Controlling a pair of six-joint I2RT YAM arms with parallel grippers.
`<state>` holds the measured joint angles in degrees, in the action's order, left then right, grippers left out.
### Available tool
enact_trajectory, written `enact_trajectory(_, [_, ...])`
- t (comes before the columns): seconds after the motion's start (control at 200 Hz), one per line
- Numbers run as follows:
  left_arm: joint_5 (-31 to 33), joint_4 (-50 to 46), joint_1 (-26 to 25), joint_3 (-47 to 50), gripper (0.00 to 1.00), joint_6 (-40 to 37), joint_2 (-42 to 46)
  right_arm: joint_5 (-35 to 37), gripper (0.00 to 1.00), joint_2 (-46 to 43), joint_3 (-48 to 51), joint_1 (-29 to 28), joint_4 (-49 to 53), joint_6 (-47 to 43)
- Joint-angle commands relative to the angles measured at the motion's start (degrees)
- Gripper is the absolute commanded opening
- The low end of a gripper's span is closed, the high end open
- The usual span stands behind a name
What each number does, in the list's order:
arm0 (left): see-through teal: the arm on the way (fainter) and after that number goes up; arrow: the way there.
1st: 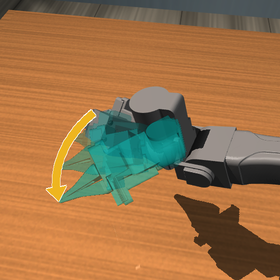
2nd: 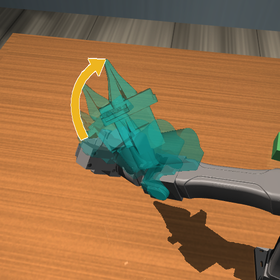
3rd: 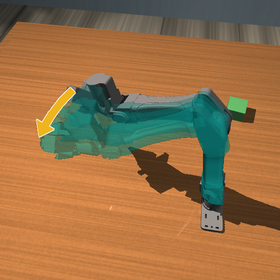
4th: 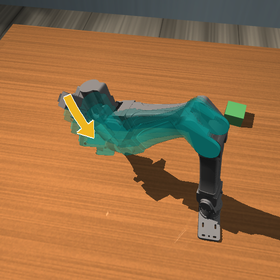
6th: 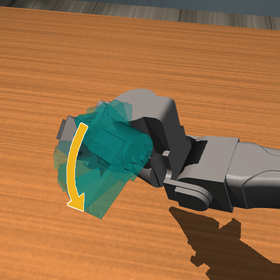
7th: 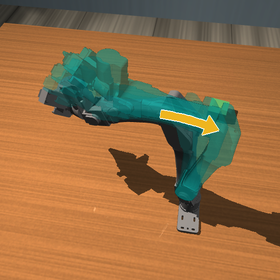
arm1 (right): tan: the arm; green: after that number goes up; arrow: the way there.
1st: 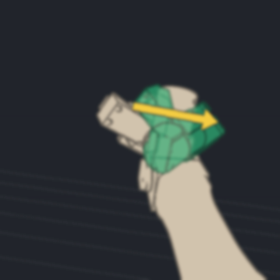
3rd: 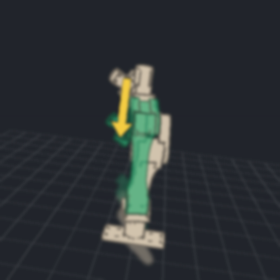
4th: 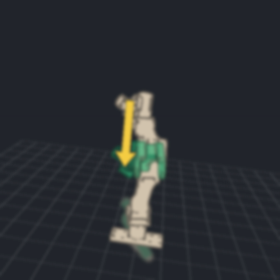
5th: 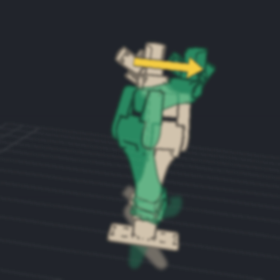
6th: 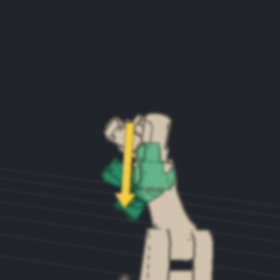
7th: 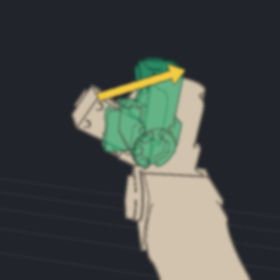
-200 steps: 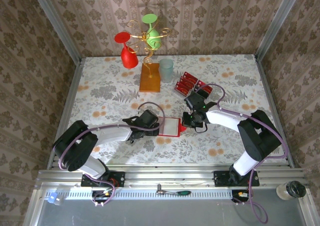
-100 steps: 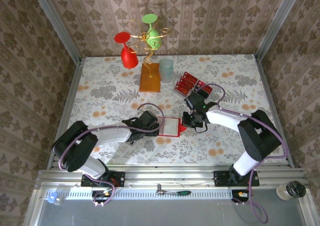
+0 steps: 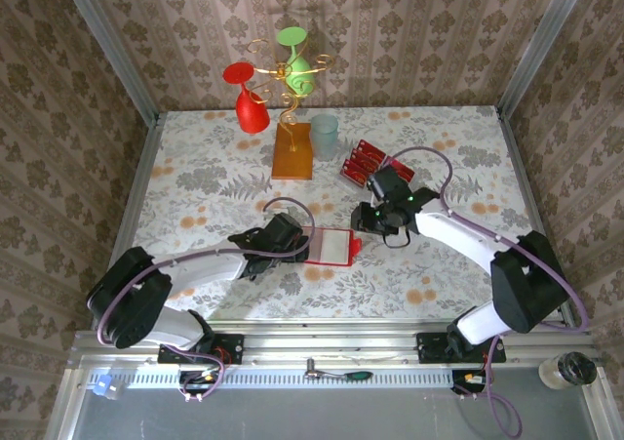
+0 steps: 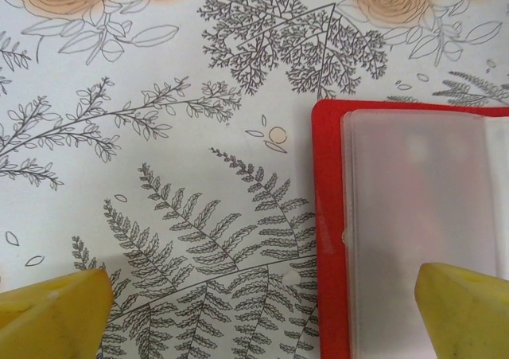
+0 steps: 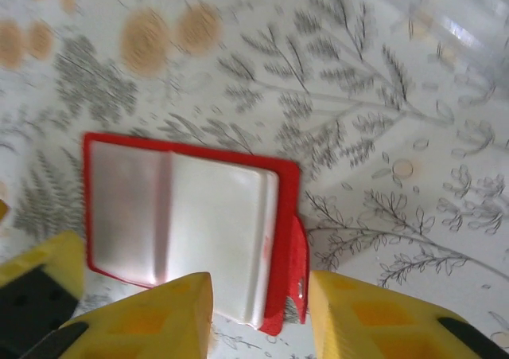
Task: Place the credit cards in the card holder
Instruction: Move the card holder to the center of the table, then pick up the credit card from the storage box.
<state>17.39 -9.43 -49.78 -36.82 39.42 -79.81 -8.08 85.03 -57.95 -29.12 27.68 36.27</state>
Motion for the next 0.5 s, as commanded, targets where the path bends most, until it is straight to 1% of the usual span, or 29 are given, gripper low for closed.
enact_trajectory(0.0, [1.20,-2.20,0.48,0.57,0.99,1.14,2.20,3.00,0.42,-2.00,-5.74,2.35,6.65,-3.92])
enact_trajectory(0.18, [0.92,-2.98,0.52,0.71,1.00,1.38,4.57,8.50,0.45,1.17,-15.48,6.49,13.15,-12.82])
enact_trajectory(0.335, [0.80,-3.40,0.62,1.20,1.00,1.66,6.27,15.87,0.46,7.32,-22.89,6.69,18.12,-21.22])
enact_trajectory(0.495, [0.46,-3.93,0.66,1.31,1.00,1.95,6.77,20.38,0.44,14.61,-28.29,6.67,21.06,-25.12])
